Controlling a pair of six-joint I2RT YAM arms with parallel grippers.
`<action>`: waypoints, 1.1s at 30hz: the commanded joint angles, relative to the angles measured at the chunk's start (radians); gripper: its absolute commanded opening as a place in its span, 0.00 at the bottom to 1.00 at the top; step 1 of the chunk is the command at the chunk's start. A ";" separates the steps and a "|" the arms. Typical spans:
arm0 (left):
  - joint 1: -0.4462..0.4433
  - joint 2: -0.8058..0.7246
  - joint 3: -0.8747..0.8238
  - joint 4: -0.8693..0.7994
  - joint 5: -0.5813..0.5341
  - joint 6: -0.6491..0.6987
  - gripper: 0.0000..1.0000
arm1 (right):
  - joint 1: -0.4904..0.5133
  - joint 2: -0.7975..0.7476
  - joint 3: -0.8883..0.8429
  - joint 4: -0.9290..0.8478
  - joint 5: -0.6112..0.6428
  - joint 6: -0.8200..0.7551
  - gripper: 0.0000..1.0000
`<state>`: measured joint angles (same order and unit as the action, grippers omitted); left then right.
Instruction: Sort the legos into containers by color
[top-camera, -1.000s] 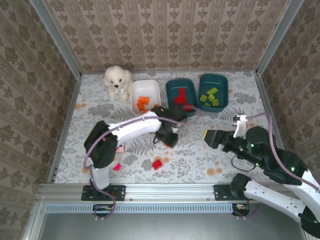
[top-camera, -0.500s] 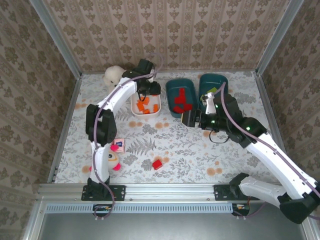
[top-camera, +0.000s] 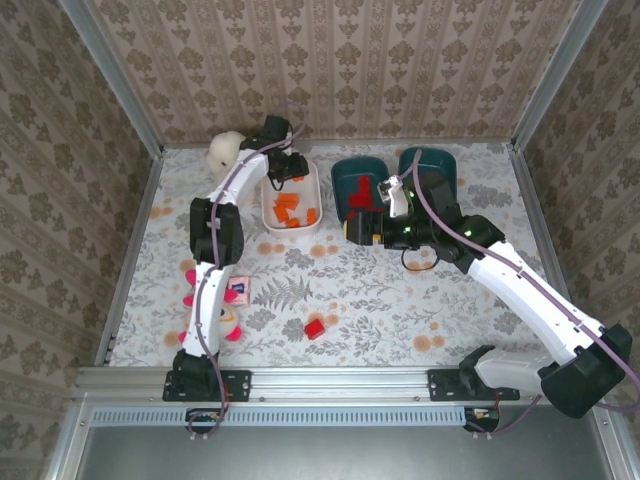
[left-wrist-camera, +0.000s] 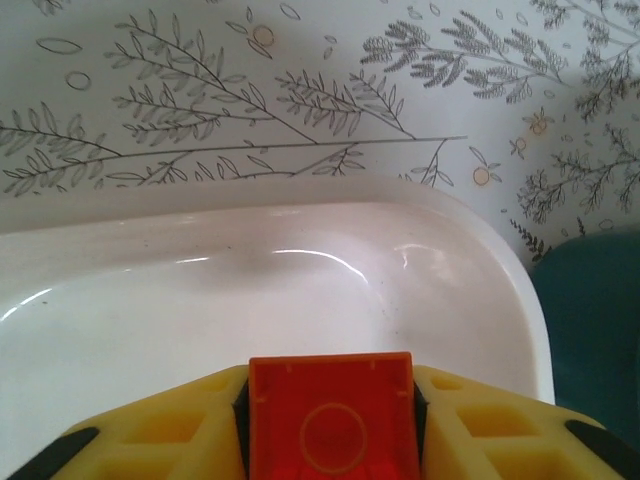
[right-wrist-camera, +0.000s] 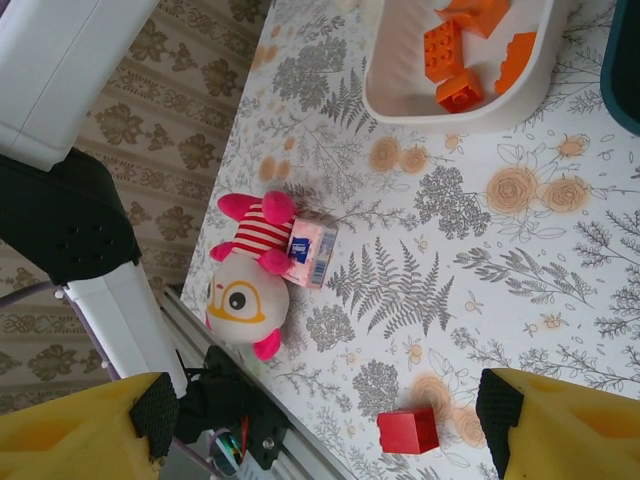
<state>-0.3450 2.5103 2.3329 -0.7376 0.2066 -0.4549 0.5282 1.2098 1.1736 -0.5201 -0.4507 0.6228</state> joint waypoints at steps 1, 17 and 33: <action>0.001 0.029 0.033 -0.030 0.040 -0.016 0.47 | -0.004 0.025 0.022 0.011 -0.030 -0.021 0.81; -0.001 -0.210 -0.091 0.005 0.050 -0.095 0.67 | 0.081 0.113 0.099 -0.168 0.125 -0.183 0.80; 0.011 -1.298 -1.114 0.025 -0.055 -0.309 0.75 | 0.503 0.522 0.191 -0.323 0.305 -0.208 0.85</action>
<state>-0.3447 1.3205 1.3079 -0.6174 0.1707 -0.7387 1.0050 1.6749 1.3155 -0.7788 -0.1875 0.4030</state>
